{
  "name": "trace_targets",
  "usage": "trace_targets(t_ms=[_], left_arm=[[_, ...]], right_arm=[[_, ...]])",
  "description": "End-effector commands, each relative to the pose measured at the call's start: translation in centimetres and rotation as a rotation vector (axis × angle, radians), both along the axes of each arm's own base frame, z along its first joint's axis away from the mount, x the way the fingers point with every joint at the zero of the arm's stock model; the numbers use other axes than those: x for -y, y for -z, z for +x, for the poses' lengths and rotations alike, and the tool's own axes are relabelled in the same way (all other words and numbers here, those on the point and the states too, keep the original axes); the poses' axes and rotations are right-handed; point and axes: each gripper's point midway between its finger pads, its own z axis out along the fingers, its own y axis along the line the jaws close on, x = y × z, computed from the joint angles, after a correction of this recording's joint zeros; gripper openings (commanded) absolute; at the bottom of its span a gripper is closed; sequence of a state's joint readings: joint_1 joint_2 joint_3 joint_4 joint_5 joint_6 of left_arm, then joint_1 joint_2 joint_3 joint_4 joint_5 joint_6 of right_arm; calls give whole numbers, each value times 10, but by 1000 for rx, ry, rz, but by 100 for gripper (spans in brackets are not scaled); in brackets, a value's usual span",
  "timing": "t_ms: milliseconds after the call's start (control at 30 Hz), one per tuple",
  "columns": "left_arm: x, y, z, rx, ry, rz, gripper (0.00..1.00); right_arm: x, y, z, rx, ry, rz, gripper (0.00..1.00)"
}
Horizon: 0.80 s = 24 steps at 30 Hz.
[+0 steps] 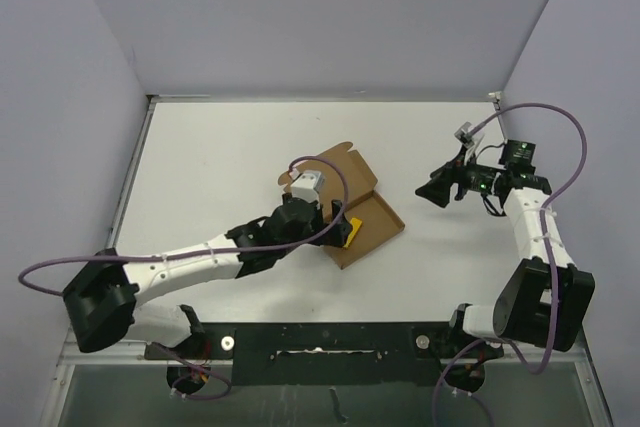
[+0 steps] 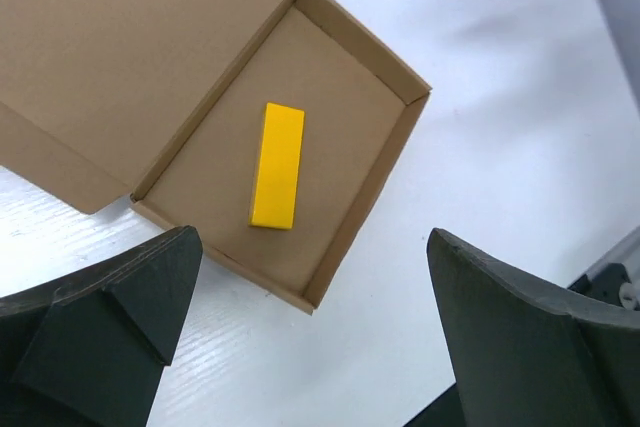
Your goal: Fold the paper box
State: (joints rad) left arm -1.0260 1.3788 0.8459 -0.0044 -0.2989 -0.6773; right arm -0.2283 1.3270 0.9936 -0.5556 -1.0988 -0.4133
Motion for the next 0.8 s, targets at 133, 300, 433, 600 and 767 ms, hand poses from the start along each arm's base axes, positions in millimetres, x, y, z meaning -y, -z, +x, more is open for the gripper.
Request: trace_targets(t_ms=[133,300,433,600,767], left_arm=[[-40,-22,-25,152,67,-208,98],[-70,-22,-38,163,99,-275,98],[-94,-16,-33,104,57,-291,98],[-120,-21,-9,6,2,-388,98],[-136,-28,7,-43,-17,-461,97]], right_arm=[[27,-30,-11,148,33,77,80],[26,-25,-8,156,20,58,79],[28,-18,-8,154,11,39,79],[30,-9,-11,149,12,43,79],[29,2,-6,128,-3,15,79]])
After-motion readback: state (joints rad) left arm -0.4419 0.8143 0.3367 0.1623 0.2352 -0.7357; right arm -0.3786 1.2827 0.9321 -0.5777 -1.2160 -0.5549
